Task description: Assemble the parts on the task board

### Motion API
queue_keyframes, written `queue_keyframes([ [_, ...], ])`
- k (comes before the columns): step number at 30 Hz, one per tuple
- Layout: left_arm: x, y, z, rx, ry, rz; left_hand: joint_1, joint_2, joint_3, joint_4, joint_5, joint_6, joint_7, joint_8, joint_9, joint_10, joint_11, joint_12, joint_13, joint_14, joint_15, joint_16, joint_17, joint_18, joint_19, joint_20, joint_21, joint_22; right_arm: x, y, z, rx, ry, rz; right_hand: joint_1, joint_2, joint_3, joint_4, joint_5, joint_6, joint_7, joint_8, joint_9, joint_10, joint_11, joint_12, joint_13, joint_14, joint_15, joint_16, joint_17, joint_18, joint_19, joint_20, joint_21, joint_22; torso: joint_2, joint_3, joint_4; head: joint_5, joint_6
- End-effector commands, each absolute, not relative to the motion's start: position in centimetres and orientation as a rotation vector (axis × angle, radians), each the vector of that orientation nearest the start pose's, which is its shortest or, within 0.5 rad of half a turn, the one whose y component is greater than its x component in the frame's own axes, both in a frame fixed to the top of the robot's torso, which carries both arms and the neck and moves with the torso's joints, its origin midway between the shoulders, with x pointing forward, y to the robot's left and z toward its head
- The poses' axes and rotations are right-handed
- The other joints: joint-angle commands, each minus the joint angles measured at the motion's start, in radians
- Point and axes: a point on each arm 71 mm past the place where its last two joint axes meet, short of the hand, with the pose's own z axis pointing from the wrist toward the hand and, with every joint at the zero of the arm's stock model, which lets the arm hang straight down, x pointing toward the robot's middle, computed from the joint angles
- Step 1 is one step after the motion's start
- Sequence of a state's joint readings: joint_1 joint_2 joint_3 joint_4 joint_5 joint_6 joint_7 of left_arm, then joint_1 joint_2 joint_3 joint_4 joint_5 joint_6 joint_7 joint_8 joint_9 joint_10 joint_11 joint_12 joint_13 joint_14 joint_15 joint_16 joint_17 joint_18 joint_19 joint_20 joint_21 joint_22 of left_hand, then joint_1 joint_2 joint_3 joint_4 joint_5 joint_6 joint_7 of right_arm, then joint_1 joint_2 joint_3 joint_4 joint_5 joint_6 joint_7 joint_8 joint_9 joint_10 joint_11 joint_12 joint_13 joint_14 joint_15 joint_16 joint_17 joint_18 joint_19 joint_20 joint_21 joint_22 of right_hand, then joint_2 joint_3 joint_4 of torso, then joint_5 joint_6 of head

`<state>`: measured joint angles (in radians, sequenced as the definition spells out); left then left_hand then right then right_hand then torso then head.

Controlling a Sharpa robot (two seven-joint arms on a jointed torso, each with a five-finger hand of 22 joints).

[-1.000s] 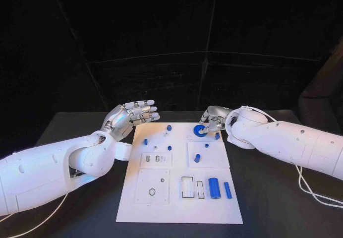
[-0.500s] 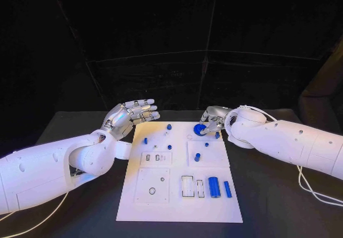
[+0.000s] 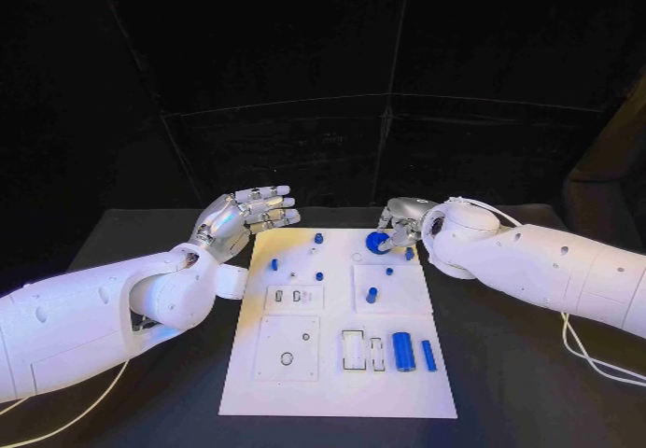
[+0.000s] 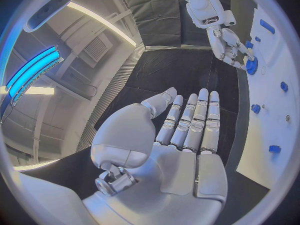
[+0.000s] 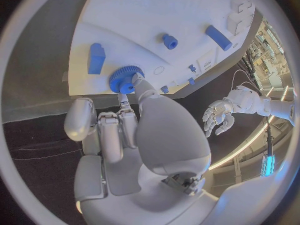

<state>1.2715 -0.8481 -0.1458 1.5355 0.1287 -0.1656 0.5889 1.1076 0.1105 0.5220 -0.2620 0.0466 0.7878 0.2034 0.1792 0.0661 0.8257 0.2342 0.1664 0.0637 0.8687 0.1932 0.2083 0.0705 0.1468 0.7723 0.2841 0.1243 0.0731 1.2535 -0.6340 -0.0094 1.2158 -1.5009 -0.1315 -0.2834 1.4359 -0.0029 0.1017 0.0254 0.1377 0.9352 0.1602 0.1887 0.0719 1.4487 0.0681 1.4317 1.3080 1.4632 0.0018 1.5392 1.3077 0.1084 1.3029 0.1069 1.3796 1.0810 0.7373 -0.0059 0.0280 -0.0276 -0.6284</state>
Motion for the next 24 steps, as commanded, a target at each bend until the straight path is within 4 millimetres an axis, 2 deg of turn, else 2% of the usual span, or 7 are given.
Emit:
queue_keyframes([
  [1, 48.4, 20.5, -16.8, -1.077, 1.307, -1.799, -0.011, -0.001, 0.004, 0.0, 0.003, -0.005, 0.085, 0.005, 0.0, 0.005, 0.0, 0.006, -0.001, 0.007, -0.002, 0.006, -0.001, 0.018, 0.01, 0.0, -0.006, -0.002, 55.4, -19.3, -17.7, -0.11, 1.74, 0.316, 0.003, 0.031, 0.024, -0.004, 0.0, 0.033, -0.012, 0.017, 0.005, 0.011, -0.005, 0.008, 0.084, 0.09, -0.009, 0.004, 0.18, -0.015, 0.007, -0.003, 0.005, 0.005, 0.0, -0.0001, -0.0001, 0.0, 0.001],
  [5, 48.4, 20.5, -16.8, -1.077, 1.308, -1.799, -0.011, -0.001, 0.004, 0.0, 0.003, -0.005, 0.085, 0.005, 0.0, 0.005, 0.0, 0.006, -0.001, 0.007, -0.002, 0.006, -0.001, 0.018, 0.01, 0.0, -0.006, -0.002, 55.2, -18.9, -17.5, -0.102, 1.702, 0.343, -0.007, 0.036, 0.046, -0.008, 0.011, 0.06, -0.022, 0.022, 0.004, 0.02, -0.015, 0.016, 0.096, 0.091, -0.017, 0.005, 0.183, -0.017, 0.011, -0.01, 0.009, 0.013, 0.0, 0.0001, 0.0014, -0.001, 0.002],
  [9, 48.4, 20.6, -16.8, -1.078, 1.307, -1.797, -0.011, -0.001, 0.004, 0.0, 0.003, -0.005, 0.085, 0.005, 0.0, 0.005, 0.0, 0.006, -0.001, 0.007, -0.002, 0.006, -0.001, 0.018, 0.01, 0.0, -0.006, -0.002, 54.6, -18.1, -17.1, -0.101, 1.68, 0.383, -0.015, 0.034, 0.059, -0.011, 0.018, 0.07, -0.026, 0.021, 0.002, 0.022, -0.018, 0.017, 0.099, 0.091, -0.021, 0.006, 0.184, -0.017, 0.012, -0.014, 0.01, 0.015, 0.0, -0.0002, 0.0014, 0.007, 0.002],
  [12, 48.4, 20.7, -16.8, -1.078, 1.306, -1.796, -0.011, -0.001, 0.004, 0.0, 0.003, -0.005, 0.085, 0.005, 0.0, 0.005, 0.0, 0.006, -0.001, 0.007, -0.002, 0.006, -0.001, 0.018, 0.01, 0.0, -0.006, -0.002, 54.0, -17.2, -16.8, -0.112, 1.667, 0.417, -0.021, 0.031, 0.064, -0.011, 0.02, 0.072, -0.027, 0.018, 0.001, 0.022, -0.019, 0.015, 0.098, 0.091, -0.022, 0.006, 0.185, -0.017, 0.013, -0.016, 0.01, 0.016, 0.0, -0.001, 0.0012, 0.007, 0.002],
  [14, 48.4, 20.7, -16.8, -1.078, 1.306, -1.796, -0.011, -0.001, 0.004, 0.0, 0.003, -0.005, 0.085, 0.005, 0.0, 0.005, 0.0, 0.006, -0.001, 0.007, -0.002, 0.006, -0.001, 0.018, 0.01, 0.0, -0.006, -0.002, 53.5, -16.4, -16.6, -0.122, 1.657, 0.438, -0.023, 0.031, 0.065, -0.011, 0.02, 0.072, -0.027, 0.018, 0.0, 0.022, -0.019, 0.015, 0.098, 0.091, -0.022, 0.006, 0.185, -0.017, 0.013, -0.016, 0.01, 0.016, 0.0, -0.0024, 0.0017, 0.007, 0.005],
  [19, 48.3, 20.6, -16.7, -1.077, 1.307, -1.799, -0.012, -0.003, 0.005, 0.001, 0.003, -0.005, 0.085, 0.006, 0.0, 0.005, 0.0, 0.006, -0.001, 0.006, -0.002, 0.007, -0.001, 0.018, 0.01, 0.0, -0.006, -0.002, 52.7, -13.7, -16.0, -0.189, 1.611, 0.474, -0.04, 0.022, 0.072, -0.01, 0.022, 0.071, -0.026, 0.009, -0.003, 0.021, -0.019, 0.013, 0.097, 0.091, -0.023, 0.006, 0.185, -0.018, 0.013, -0.018, 0.01, 0.016, 0.0, -0.0029, 0.0045, 0.008, 0.005],
  [24, 48.3, 20.6, -16.7, -1.077, 1.307, -1.8, -0.012, -0.003, 0.005, 0.001, 0.003, -0.005, 0.085, 0.006, 0.0, 0.005, 0.0, 0.006, -0.001, 0.006, -0.002, 0.007, -0.001, 0.018, 0.01, 0.0, -0.006, -0.002, 52.4, -11.1, -15.8, -0.256, 1.573, 0.49, -0.047, 0.019, 0.076, -0.009, 0.021, 0.07, -0.025, 0.005, -0.005, 0.021, -0.018, 0.011, 0.097, 0.091, -0.023, 0.006, 0.185, -0.018, 0.014, -0.018, 0.011, 0.019, 0.001, -0.0018, 0.0045, 0.011, 0.002],
])
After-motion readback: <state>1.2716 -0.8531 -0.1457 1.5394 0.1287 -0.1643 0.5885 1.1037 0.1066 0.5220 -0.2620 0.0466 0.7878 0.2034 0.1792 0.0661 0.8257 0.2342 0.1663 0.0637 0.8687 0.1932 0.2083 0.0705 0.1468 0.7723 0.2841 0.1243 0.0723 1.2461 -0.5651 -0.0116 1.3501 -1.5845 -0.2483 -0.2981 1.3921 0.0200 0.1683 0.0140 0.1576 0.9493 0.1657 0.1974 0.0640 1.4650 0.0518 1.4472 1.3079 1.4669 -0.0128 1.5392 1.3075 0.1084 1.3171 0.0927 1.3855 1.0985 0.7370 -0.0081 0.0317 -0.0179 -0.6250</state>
